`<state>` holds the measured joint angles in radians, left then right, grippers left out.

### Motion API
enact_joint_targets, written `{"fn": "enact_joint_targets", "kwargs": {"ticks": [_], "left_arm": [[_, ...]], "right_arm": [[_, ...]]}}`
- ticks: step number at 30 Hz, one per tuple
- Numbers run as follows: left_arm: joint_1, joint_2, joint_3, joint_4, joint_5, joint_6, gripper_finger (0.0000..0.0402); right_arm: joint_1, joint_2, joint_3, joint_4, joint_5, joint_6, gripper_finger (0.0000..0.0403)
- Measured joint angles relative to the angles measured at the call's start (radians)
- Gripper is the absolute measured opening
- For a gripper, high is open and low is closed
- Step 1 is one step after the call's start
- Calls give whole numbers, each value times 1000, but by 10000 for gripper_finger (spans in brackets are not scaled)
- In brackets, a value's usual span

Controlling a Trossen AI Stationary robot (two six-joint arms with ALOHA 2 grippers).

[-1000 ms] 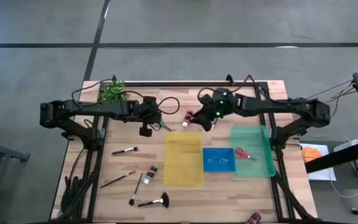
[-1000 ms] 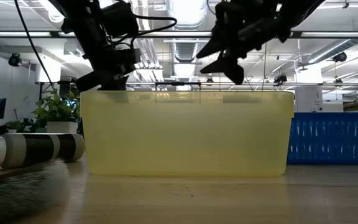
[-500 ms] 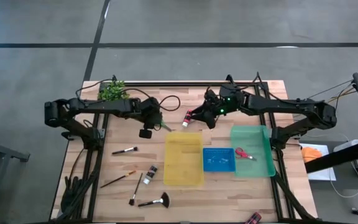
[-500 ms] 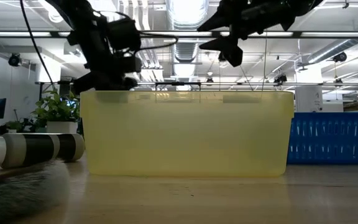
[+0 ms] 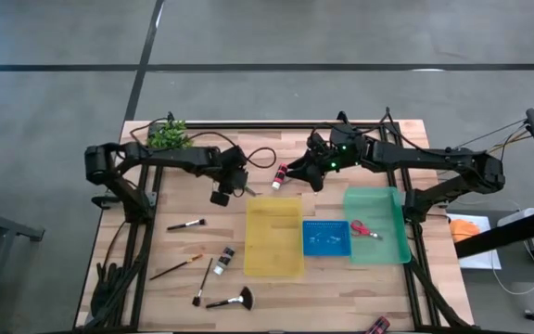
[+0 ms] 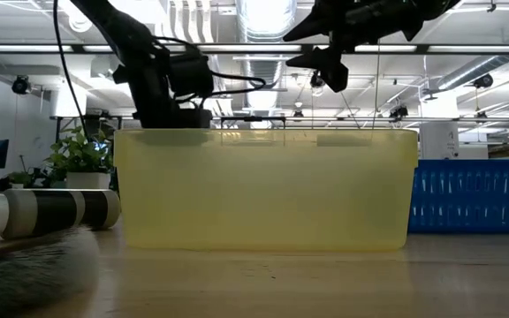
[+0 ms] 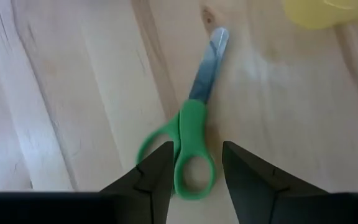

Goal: Pick & Place Paint Supplies
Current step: Put the green scissors into the green bin

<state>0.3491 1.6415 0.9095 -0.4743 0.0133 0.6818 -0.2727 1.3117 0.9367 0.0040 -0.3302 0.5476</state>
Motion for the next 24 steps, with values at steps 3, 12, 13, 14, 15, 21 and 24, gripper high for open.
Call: {"fn": "enact_joint_targets", "kwargs": {"ticks": [3,12,13,14,15,21,24], "left_arm": [[23,-1,11,-14,34,-1,145],[37,56,13,-59,70,-12,177],[37,65,18,-57,60,-13,187],[36,72,23,-51,53,-16,197],[35,78,28,-41,45,-17,208],[32,85,50,-36,36,0,247],[32,94,50,-38,40,0,249]], "right_arm": [[0,0,-5,-1,0,2,193],[0,0,-10,0,0,-3,193],[0,0,-10,0,0,-3,193],[0,0,-10,-2,0,-2,193],[0,0,-10,-2,0,-2,193],[0,0,-10,-19,-1,7,193],[0,0,-10,-28,0,7,193]]}}
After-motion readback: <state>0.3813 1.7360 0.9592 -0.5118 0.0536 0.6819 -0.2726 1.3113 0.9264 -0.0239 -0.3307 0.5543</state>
